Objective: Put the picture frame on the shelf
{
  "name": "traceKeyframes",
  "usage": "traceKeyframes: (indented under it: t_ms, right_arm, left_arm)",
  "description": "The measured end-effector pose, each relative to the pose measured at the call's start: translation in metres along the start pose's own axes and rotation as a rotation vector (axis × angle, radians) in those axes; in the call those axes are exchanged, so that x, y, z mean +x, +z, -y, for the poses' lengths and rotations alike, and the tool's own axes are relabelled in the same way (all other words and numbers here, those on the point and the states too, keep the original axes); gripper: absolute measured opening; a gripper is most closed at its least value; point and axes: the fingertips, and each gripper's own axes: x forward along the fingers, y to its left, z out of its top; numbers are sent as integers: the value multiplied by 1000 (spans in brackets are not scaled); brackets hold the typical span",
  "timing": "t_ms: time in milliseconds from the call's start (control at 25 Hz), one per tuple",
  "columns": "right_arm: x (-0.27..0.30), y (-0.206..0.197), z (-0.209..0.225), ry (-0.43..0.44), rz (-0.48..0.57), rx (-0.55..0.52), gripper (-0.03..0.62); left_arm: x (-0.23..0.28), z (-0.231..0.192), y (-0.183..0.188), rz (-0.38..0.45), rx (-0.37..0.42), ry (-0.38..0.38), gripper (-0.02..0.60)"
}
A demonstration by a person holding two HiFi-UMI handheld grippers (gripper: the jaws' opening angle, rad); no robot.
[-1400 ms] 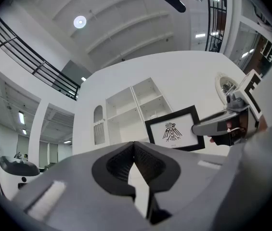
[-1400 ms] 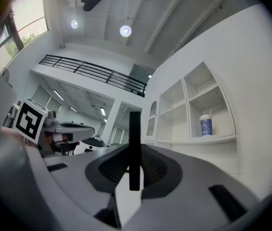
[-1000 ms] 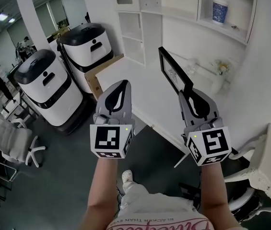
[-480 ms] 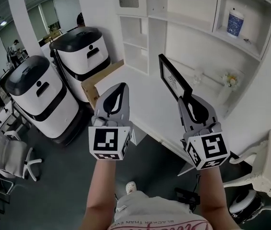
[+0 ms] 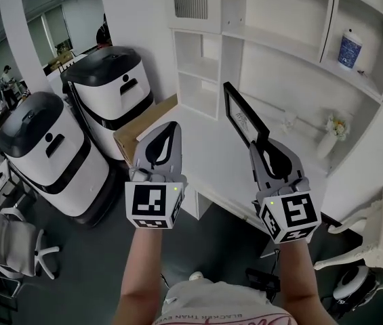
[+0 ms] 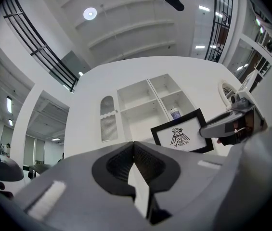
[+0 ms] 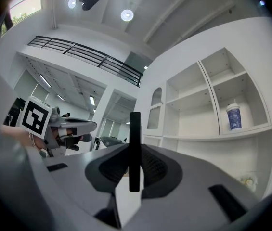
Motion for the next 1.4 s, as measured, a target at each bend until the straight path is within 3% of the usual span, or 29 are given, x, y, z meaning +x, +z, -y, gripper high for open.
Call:
traceKeyframes:
  t_ms: [280,760,1000,1400]
  right_arm:
    - [35,-2,-16,-51,-31,7,77]
    - [97,-5,-27,-38,-18,14,77]
    - [142,-10,-20,-47,-3,22,77]
    - [242,-33,3,-76,-10,44,77]
  left_arm:
    - [8,-43,-15,10,-13,-16,8]
    - [30,-92,-42,-6,-5,-2,8]
    - [63,-120,-54,5,16,0,8]
    - [147,-164,-103,-14,1,-47,8]
